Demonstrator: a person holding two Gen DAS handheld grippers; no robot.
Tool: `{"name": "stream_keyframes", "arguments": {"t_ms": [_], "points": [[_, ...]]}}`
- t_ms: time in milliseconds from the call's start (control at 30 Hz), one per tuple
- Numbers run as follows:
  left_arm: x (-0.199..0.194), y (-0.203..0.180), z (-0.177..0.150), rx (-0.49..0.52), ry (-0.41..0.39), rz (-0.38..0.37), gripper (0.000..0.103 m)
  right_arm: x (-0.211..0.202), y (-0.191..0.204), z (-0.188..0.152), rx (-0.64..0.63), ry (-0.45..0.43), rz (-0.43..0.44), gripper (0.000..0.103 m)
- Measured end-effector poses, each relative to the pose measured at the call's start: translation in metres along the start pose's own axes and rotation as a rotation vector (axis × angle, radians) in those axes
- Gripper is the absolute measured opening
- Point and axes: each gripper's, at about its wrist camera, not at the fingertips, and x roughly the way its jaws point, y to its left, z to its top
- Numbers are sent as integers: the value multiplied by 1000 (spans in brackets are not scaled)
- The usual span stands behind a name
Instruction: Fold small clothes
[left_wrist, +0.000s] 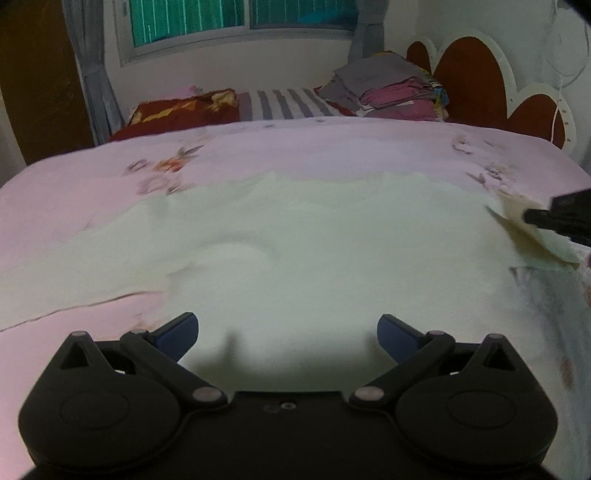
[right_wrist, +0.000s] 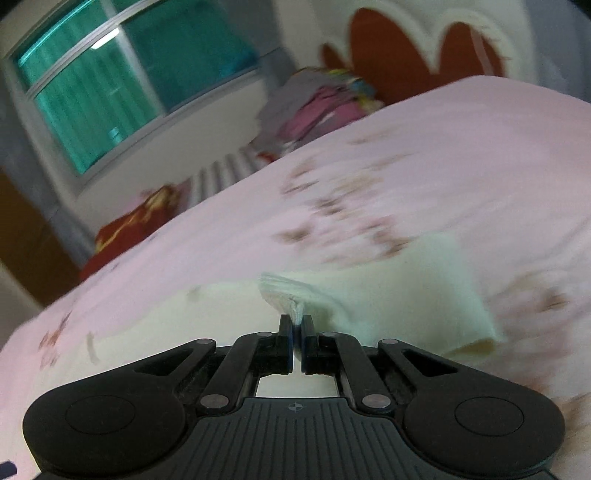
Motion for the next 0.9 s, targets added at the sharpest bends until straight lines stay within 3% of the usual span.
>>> {"name": "stream_keyframes", "arguments": {"t_ms": [333,433,600,633,667,700,733,767,833,867,900], "points": [[-8,82,-11,-106,-6,19,103,71,144,-60,-228,88,96,3],[-13,96,-11,-131,-32,-6,103,88,172,-76,-265,120,126,3],[-8,108,-4,-187,-51,-18,103,104,183,-91,-268,139,116,4],[-6,108,-3,-205,-55,-31,103,103,182,-91,-273,139,120,14],[-2,108,-1,-221,-57,-47,103,101,182,-92,-281,137,131,43],[2,106,1,-232,-56,-63,103,93,184,-92,-297,127,135,65],[7,102,3,-236,-51,-82,102,81,185,-94,-319,92,115,97],[12,98,5,-235,-46,-112,101,69,184,-96,-349,28,91,100],[25,84,11,-240,-32,-185,92,54,176,-97,-383,2,127,97],[32,76,15,-245,-28,-220,88,48,167,-97,-372,0,135,80],[42,65,19,-249,-25,-261,79,45,160,-96,-362,7,126,68]]}}
